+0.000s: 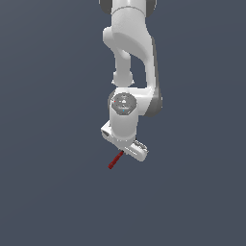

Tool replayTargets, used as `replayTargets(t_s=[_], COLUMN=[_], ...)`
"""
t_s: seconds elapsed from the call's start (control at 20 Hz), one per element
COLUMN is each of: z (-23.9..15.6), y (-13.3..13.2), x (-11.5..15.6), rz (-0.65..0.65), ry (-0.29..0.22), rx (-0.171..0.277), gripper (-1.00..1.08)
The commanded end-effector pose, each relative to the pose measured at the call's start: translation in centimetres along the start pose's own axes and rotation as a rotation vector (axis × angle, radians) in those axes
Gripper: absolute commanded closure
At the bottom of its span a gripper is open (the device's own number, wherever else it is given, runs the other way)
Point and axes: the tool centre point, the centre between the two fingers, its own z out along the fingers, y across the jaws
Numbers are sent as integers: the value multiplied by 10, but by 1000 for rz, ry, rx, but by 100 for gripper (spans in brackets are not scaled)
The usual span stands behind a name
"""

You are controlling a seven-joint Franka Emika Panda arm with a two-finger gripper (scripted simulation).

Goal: Pick up the object and move it to a goal position.

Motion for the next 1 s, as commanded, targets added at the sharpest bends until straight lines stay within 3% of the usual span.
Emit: replayTargets(t_s=[0.0, 0.95], z=[-28, -238], y=[-6, -54], x=[-5, -43], rz=[0, 0], ry=[1, 2], rx=[1, 0], gripper=[108, 108])
